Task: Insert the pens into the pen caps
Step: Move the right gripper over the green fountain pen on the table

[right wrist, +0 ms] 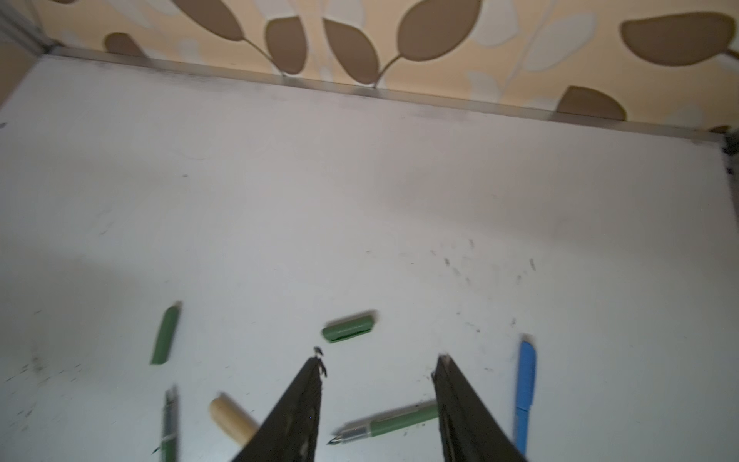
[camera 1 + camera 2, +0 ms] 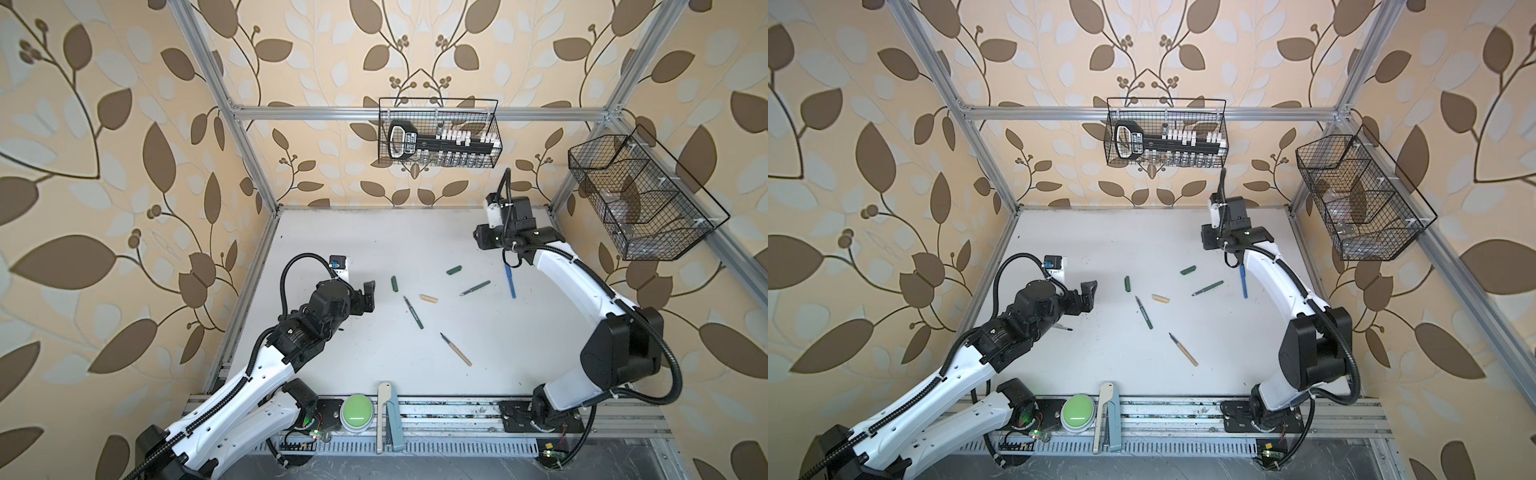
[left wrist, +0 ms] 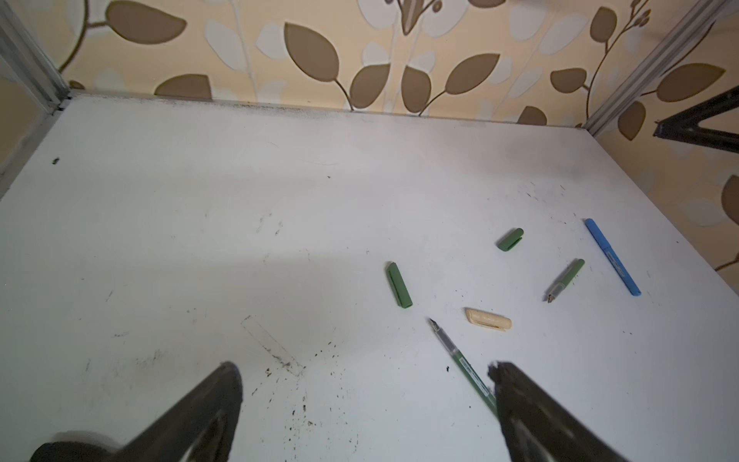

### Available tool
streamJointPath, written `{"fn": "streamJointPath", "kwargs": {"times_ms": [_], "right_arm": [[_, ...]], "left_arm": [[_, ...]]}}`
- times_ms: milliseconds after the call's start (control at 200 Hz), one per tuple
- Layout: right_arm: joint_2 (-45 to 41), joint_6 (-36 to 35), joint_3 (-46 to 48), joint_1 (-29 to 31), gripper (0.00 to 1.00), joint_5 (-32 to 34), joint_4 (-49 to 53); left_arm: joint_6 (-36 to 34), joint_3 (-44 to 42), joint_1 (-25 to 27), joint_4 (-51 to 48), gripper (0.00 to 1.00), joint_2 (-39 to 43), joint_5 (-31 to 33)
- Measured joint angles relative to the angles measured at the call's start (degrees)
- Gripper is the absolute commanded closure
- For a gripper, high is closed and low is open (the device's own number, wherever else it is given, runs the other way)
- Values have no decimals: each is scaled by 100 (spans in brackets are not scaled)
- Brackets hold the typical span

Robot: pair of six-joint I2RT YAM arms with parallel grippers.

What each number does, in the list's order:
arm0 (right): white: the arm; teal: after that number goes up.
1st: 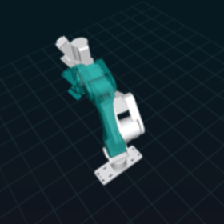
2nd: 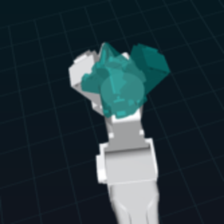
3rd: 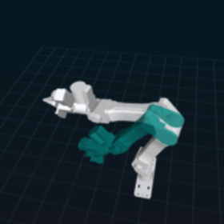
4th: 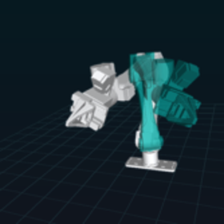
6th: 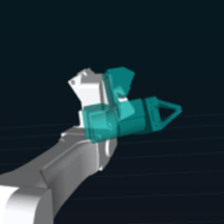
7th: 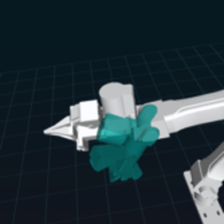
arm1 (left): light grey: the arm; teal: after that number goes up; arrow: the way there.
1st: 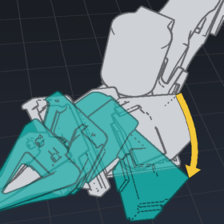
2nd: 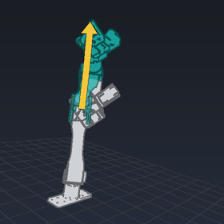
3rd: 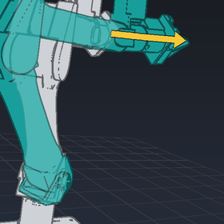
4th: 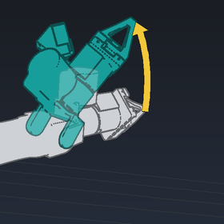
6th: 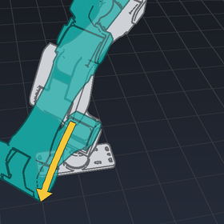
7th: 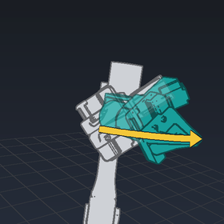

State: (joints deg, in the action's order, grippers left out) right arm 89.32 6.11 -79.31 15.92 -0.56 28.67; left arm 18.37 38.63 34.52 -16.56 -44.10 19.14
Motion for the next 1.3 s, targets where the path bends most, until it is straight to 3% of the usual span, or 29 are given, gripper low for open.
{"fn": "streamJointPath", "kwargs": {"times_ms": [255,420,655,1299], "right_arm": [[308,372,203,1910,52,-203,352],[741,573,160,2583,53,-179,472],[1648,629,-28,2791,54,-184,549],[2031,894,-107,2822,53,-210,472]], "left_arm": [[219,114,-7,-380,1,426,804],[289,190,-7,-553,1,308,890],[286,254,-7,-621,1,160,879],[166,254,-7,-219,1,-385,728]]}}
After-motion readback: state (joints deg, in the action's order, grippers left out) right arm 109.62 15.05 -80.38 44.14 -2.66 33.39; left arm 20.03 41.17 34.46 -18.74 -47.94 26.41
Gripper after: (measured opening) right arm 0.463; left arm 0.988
